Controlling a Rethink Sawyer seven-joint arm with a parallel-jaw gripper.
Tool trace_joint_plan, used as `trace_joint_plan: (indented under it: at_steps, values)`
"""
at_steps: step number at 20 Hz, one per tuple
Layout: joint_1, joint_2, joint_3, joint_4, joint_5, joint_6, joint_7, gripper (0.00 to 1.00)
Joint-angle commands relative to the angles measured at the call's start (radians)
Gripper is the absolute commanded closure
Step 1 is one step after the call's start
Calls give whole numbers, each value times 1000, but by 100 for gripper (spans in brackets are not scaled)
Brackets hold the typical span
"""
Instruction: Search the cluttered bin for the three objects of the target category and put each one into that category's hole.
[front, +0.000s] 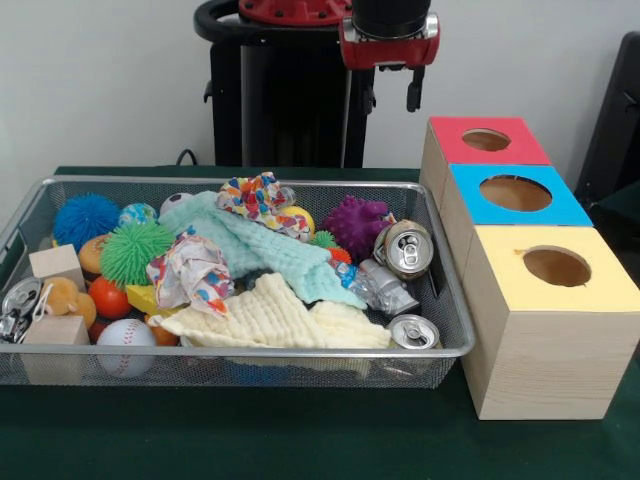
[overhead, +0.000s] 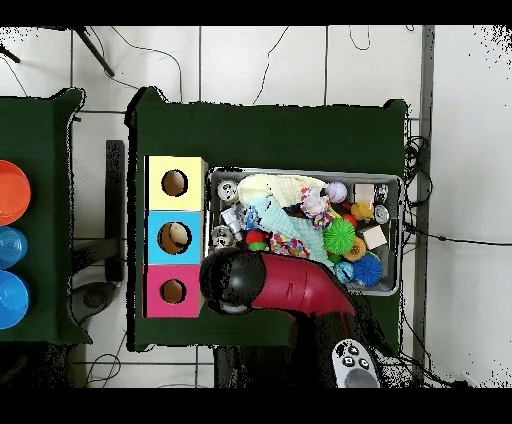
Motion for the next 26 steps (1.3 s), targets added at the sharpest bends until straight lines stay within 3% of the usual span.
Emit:
trace_joint_plan:
  at_steps: [1, 18, 26]
  values:
    - [-2, 78, 40, -102, -18, 68, 93, 0]
    - [-35, 150, -3, -187, -11, 87, 115, 0]
    - [-34, 230, -66, -299, -13, 68, 171, 0]
